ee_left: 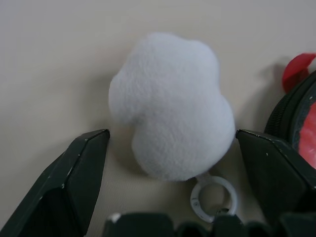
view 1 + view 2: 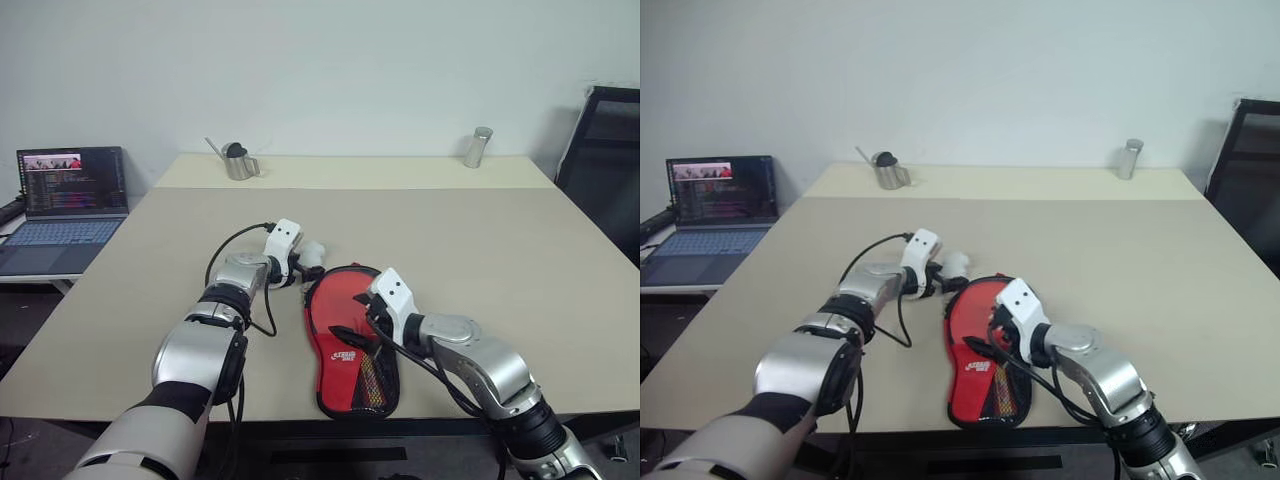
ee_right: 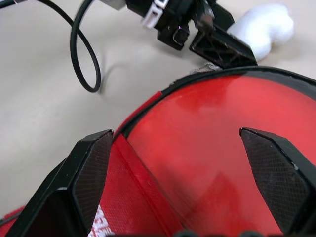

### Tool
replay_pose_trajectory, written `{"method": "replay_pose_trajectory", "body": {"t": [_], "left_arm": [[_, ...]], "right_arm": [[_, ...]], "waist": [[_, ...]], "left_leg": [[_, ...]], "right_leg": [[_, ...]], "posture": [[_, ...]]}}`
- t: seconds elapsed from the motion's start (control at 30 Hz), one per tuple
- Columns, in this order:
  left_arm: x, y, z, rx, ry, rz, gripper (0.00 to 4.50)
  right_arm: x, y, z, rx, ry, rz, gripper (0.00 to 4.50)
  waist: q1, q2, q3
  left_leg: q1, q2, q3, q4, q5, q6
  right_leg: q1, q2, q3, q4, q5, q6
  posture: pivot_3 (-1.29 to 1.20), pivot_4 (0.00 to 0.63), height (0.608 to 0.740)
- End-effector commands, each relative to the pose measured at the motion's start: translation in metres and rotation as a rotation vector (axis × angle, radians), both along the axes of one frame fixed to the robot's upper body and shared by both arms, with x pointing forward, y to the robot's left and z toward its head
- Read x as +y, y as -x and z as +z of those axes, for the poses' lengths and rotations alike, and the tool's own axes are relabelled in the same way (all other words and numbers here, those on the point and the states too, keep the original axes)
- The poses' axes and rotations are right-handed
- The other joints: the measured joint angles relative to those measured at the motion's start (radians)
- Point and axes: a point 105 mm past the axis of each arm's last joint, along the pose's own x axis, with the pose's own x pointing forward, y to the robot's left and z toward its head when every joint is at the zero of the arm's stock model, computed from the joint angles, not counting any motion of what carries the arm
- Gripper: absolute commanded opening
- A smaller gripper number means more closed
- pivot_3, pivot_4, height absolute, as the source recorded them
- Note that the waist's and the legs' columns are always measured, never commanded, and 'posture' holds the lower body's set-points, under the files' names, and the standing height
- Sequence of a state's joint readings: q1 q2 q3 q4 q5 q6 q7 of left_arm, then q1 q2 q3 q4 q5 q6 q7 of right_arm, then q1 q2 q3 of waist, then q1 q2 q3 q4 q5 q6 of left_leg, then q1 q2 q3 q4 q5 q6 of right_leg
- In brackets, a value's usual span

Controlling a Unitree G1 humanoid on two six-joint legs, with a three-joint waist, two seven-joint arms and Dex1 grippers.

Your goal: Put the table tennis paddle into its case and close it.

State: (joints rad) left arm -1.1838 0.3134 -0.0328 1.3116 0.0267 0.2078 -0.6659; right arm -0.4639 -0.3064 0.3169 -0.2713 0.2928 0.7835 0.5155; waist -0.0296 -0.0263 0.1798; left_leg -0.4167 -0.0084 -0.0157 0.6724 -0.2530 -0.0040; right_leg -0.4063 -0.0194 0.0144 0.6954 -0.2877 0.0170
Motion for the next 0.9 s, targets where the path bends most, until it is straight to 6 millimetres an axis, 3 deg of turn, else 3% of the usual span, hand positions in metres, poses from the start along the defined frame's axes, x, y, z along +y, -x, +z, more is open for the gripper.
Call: {"method": "replay_pose_trajectory", "body": {"t": [0.03, 0.3, 0.4, 0.63, 0.9], "left_arm": [[-0.005, -0.002, 0.005, -0.025, -0.003, -0.008, 3.89], [-0.007, 0.002, -0.008, 0.003, 0.013, -0.001, 0.95], [-0.002, -0.001, -0.006, -0.024, 0.034, 0.042, 0.08], [-0.004, -0.006, 0.009, -0.152, 0.227, 0.096, 0.03], [-0.018, 0.006, 0.004, -0.244, 0.348, 0.055, 0.03]], "right_arm": [[0.002, 0.0, 0.017, -0.072, -0.025, -0.004, 4.5], [0.0, -0.003, 0.016, -0.085, -0.025, -0.035, 4.5], [-0.002, -0.003, 0.017, -0.094, -0.028, -0.043, 4.5], [-0.003, -0.006, 0.023, -0.066, -0.099, -0.068, 4.5], [-0.003, -0.012, 0.029, -0.113, -0.11, -0.077, 4.5]], "waist": [[0.0, 0.0, 0.0], [0.0, 0.0, 0.0], [0.0, 0.0, 0.0], [-0.001, 0.0, 0.0], [0.001, 0.0, 0.0]], "left_leg": [[0.0, 0.0, 0.0, 0.001, 0.0, 0.0], [0.0, 0.0, 0.0, 0.004, 0.0, 0.0], [0.0, 0.0, 0.0, 0.004, 0.0, 0.0], [0.0, 0.0, 0.0, 0.005, 0.0, 0.0], [0.0, 0.0, 0.0, 0.005, 0.0, 0.0]], "right_leg": [[0.0, 0.0, 0.0, 0.0, 0.0, 0.0], [0.0, 0.0, 0.0, 0.003, 0.0, 0.0], [0.0, 0.0, 0.0, 0.003, 0.0, 0.0], [0.001, 0.0, 0.0, 0.004, 0.0, 0.0], [0.001, -0.001, 0.0, 0.003, 0.0, 0.0]], "posture": [[0.0, 0.15, 0.74], [0.0, 0.15, 0.74], [0.0, 0.15, 0.74], [0.0, 0.15, 0.74], [0.0, 0.15, 0.74]]}}
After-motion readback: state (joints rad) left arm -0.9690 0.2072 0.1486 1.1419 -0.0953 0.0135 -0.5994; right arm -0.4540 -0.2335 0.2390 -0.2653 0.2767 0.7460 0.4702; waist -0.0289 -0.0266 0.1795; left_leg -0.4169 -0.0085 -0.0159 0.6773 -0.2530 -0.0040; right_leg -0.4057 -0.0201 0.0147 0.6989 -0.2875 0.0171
